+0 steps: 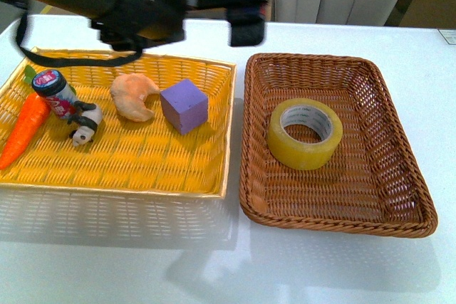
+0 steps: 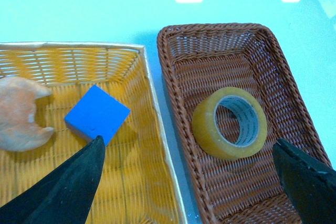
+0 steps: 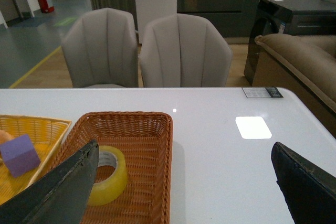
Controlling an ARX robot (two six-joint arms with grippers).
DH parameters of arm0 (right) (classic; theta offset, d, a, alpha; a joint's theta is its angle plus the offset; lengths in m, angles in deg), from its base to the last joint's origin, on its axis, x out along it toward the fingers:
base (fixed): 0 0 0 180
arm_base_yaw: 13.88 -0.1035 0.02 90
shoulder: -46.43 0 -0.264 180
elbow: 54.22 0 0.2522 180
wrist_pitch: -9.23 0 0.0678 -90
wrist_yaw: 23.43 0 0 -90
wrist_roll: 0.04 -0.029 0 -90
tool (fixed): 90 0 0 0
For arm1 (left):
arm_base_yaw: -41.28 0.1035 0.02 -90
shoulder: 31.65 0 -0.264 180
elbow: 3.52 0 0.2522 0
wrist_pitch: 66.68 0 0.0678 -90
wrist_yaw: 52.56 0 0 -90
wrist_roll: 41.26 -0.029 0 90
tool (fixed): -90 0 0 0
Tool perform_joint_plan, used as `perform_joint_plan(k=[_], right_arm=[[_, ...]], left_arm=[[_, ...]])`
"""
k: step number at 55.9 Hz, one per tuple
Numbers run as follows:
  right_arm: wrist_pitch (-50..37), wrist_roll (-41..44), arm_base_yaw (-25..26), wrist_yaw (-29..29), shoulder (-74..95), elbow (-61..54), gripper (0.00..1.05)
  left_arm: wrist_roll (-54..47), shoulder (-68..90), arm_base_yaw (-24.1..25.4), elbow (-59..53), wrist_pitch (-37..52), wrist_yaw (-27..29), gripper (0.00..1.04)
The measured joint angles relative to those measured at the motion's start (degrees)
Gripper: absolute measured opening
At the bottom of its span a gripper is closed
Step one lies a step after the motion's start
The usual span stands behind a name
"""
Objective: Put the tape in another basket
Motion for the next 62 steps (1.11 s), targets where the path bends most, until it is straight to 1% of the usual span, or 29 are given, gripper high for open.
perform_joint_plan(k=[5,16,17,18,19,20,21,23,25,27,28,30,33,36,38,39,46,62], right_arm=[[0.0,0.0,0.0,0.0,0.0,0.0,0.96],[0.0,0.0,0.0,0.02,0.0,0.0,0.96],[0.0,0.0,0.0,0.02,0.0,0.0,0.96],[0.0,0.0,0.0,0.0,0.0,0.0,0.96],[0.0,0.0,0.0,0.0,0.0,0.0,0.96],[0.0,0.0,0.0,0.02,0.0,0.0,0.96],[0.0,0.0,0.0,-0.07,0.0,0.0,0.96],[0.0,0.0,0.0,-0.17,0.0,0.0,0.96],[0.0,0.0,0.0,-0.17,0.0,0.0,0.96],[0.0,0.0,0.0,-0.15,0.0,0.0,0.96],[0.0,0.0,0.0,-0.11,0.02,0.0,0.96],[0.0,-0.02,0.0,0.02,0.0,0.0,0.96],[0.0,0.0,-0.02,0.0,0.0,0.0,0.96],[0.0,0.0,0.0,0.0,0.0,0.0,0.96],[0.0,0.0,0.0,-0.02,0.0,0.0,0.96],[0.0,0.0,0.0,-0.02,0.0,0.0,0.96],[0.0,0.0,0.0,0.0,0.0,0.0,0.96],[0.0,0.0,0.0,0.0,0.02,0.0,0.96]], left_arm=[[-0.33,-7.67,3.61,-6.27,0.28,-2.43,0.96],[-1.84,-18.73,8.37,-11.61,-2.01,-6.29,0.96],[-2.14,-19.3,8.48,-11.96,-1.53,-5.29,0.96],[-3.41,-19.39,8.2,-12.98,1.9,-1.75,0.93],[-4.07,-19.5,8.02,-13.77,4.46,-0.5,0.91],[-5.46,-19.67,7.85,-15.5,10.01,5.44,0.88],[-6.97,-19.76,7.78,-17.4,15.3,9.66,0.84],[-9.44,-20.11,7.82,-21.53,24.52,16.31,0.77],[-10.67,-20.57,8.15,-24.41,29.81,19.98,0.71],[-11.76,-21.68,8.9,-27.67,35.12,21.9,0.64],[-12.0,-22.08,9.11,-28.39,36.13,21.9,0.62],[-12.79,-23.91,10.03,-30.64,38.53,21.88,0.55],[-13.33,-26.56,10.88,-32.83,39.45,21.29,0.46],[-13.79,-29.24,11.78,-35.3,39.67,20.11,0.36],[-13.94,-30.99,12.59,-37.33,39.67,19.32,0.27],[-13.97,-31.3,12.72,-37.73,39.65,19.15,0.25],[-14.16,-35.85,14.58,-41.79,38.77,17.64,0.02],[-14.4,-46.82,17.55,-48.0,33.79,14.73,0.02]])
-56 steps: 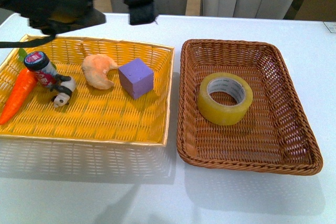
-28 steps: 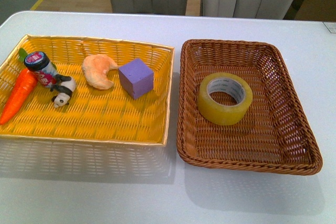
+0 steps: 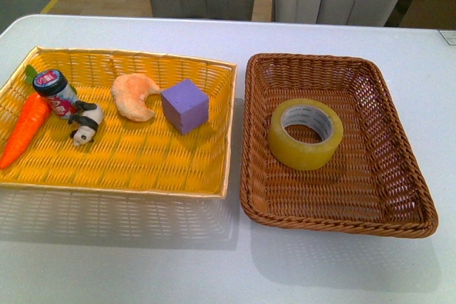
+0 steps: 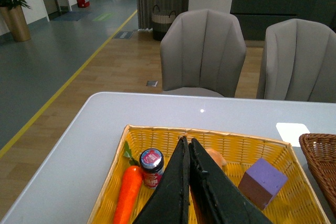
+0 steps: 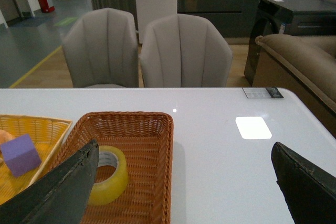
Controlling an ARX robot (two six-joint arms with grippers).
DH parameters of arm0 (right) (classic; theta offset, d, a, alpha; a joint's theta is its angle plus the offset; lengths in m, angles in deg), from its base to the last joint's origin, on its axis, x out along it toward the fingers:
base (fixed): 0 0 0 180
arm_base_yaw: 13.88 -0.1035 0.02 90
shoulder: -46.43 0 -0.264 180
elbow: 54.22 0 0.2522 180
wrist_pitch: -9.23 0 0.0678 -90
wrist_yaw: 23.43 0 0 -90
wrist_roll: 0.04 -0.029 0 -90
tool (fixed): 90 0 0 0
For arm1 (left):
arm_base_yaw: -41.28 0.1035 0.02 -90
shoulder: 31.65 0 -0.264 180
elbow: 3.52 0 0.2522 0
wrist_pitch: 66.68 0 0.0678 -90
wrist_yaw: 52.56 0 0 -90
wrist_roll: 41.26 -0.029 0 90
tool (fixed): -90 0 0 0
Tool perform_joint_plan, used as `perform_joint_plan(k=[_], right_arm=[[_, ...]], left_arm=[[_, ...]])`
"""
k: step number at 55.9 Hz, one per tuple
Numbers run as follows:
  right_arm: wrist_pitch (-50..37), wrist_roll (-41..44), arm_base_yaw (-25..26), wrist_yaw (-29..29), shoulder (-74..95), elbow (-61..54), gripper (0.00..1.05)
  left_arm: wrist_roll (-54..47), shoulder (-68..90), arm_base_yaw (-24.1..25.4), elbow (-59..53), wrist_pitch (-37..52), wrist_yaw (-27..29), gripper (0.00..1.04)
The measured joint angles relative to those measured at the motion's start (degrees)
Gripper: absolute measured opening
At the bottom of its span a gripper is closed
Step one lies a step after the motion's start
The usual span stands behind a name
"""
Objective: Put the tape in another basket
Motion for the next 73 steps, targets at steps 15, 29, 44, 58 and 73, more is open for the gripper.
perform_joint_plan(k=[15,29,44,58,73], right_arm=[[0.0,0.0,0.0,-0.04,-0.02,0.0,0.96],[0.0,0.0,0.0,0.0,-0.02,0.0,0.96],[0.0,0.0,-0.02,0.0,-0.02,0.0,0.96],[0.0,0.0,0.0,0.0,-0.02,0.0,0.96],[0.0,0.0,0.0,0.0,-0.02,0.0,0.96]], left_arm=[[-0.13,-7.32,4.79,-4.94,-2.62,-4.94,0.02],[-0.15,-18.64,4.85,-5.81,-12.41,-4.9,0.02],[-0.15,-28.17,4.85,-5.86,-21.09,-4.9,0.02],[-0.15,-36.26,4.85,-5.86,-28.83,-4.9,0.02],[-0.15,-41.72,4.85,-5.86,-34.27,-4.9,0.02]])
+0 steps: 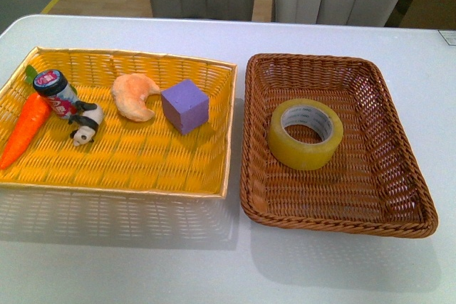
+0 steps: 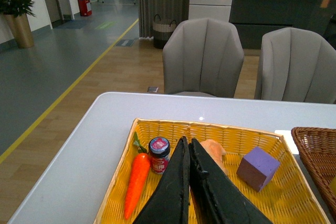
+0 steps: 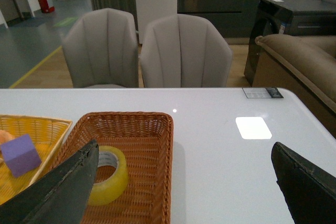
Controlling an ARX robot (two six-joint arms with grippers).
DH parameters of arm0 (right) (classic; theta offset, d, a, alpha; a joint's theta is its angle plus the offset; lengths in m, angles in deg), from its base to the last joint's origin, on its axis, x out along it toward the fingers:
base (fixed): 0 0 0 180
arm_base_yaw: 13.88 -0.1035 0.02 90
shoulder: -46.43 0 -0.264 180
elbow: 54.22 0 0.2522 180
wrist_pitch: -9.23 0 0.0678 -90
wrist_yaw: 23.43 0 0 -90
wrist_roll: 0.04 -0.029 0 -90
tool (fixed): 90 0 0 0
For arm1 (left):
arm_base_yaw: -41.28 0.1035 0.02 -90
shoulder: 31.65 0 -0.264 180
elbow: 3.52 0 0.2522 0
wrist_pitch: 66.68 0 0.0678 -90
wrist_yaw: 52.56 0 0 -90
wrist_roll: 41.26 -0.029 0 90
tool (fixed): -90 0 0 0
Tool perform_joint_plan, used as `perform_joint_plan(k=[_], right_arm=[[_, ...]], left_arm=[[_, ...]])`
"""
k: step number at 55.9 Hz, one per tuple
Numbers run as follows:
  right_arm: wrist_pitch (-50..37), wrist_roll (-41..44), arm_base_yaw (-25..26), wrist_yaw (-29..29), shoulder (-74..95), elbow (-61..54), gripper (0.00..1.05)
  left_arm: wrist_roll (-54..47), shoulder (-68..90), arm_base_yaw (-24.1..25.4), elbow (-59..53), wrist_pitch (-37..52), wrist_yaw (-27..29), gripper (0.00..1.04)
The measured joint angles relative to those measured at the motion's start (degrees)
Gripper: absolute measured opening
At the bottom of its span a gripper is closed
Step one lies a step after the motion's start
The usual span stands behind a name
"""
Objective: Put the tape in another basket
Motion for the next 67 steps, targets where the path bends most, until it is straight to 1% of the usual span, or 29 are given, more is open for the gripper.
perform_joint_plan(k=[15,17,19,21,45,48,52,53,57,58,59,61,63,67], right_arm=[[0.0,0.0,0.0,0.0,0.0,0.0,0.96],[0.0,0.0,0.0,0.0,0.0,0.0,0.96],[0.0,0.0,0.0,-0.02,0.0,0.0,0.96],[0.0,0.0,0.0,0.02,0.0,0.0,0.96],[0.0,0.0,-0.02,0.0,0.0,0.0,0.96],[0.0,0.0,-0.02,0.0,0.0,0.0,0.96],[0.0,0.0,-0.02,0.0,0.0,0.0,0.96],[0.0,0.0,0.0,0.0,0.0,0.0,0.96],[0.0,0.0,0.0,0.0,0.0,0.0,0.96],[0.0,0.0,-0.02,0.0,0.0,0.0,0.96],[0.0,0.0,0.0,0.0,0.0,0.0,0.96],[0.0,0.0,0.0,0.0,0.0,0.0,0.96],[0.0,0.0,0.0,0.0,0.0,0.0,0.96],[0.0,0.0,-0.02,0.0,0.0,0.0,0.96]], left_arm=[[0.0,-3.91,0.0,0.0,-3.93,0.0,0.02],[-0.02,-5.35,0.0,0.0,-5.49,0.0,0.02],[-0.02,-8.52,0.0,0.0,-10.25,-0.04,0.02],[-0.02,-11.37,0.0,0.0,-13.2,0.02,0.02],[0.02,-13.29,0.04,0.0,-14.23,0.0,0.02],[-0.02,-13.29,0.04,0.0,-14.23,0.0,0.1],[-0.02,-13.29,0.04,0.0,-14.23,0.0,0.24],[-0.02,-13.29,0.04,0.0,-14.23,0.0,0.26],[-0.02,-13.29,0.04,0.0,-14.23,0.0,0.4],[-0.02,-13.29,0.04,0.0,-14.23,0.0,0.42],[-0.02,-13.31,0.04,0.0,-14.23,0.0,0.47],[-0.02,-13.31,0.04,0.0,-14.23,0.0,0.55],[-0.02,-13.31,0.04,0.0,-14.23,0.0,0.6],[-0.02,-13.31,0.04,0.0,-14.23,0.02,0.74]])
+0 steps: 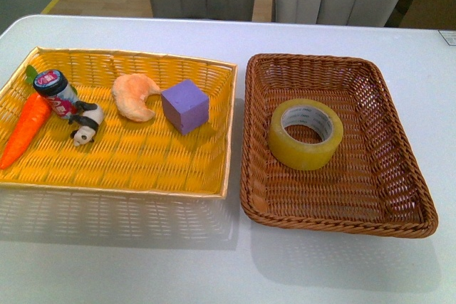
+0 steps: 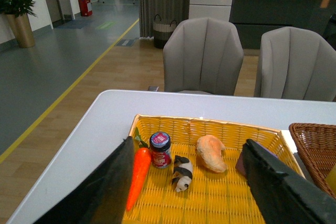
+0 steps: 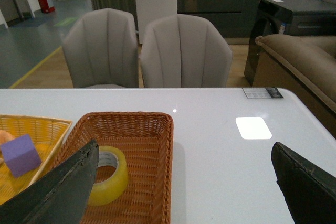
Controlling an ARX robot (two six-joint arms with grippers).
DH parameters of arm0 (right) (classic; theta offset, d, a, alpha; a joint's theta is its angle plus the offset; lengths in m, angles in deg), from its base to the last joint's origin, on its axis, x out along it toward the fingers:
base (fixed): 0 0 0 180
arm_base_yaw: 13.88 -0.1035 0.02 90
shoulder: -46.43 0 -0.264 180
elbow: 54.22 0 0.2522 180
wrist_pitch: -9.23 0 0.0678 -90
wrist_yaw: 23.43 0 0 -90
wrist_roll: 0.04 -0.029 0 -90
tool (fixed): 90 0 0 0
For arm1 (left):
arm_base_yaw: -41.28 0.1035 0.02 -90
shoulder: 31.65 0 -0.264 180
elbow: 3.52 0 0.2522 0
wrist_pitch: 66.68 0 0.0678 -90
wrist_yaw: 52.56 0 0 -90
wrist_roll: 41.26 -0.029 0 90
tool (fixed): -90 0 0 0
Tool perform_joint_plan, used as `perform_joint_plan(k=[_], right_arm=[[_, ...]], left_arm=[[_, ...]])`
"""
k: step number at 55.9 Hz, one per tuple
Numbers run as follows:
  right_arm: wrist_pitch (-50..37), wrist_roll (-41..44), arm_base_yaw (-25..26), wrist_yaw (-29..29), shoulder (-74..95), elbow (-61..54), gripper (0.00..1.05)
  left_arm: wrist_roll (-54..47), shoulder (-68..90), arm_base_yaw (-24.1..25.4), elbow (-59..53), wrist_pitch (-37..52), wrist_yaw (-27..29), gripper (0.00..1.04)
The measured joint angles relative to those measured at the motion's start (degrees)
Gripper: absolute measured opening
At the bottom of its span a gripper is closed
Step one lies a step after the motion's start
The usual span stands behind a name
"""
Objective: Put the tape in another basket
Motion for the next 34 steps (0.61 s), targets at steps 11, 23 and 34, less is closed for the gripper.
perform_joint_plan(k=[11,23,34], right_arm=[[0.0,0.0,0.02,0.0,0.0,0.0,0.96],[0.0,0.0,0.02,0.0,0.0,0.0,0.96],[0.0,0.0,0.0,0.0,0.0,0.0,0.96]], left_arm=[[-0.11,0.0,0.0,0.0,0.0,-0.02,0.96],[-0.11,0.0,0.0,0.0,0.0,-0.02,0.96],[-0.11,0.0,0.0,0.0,0.0,-0.02,0.96]])
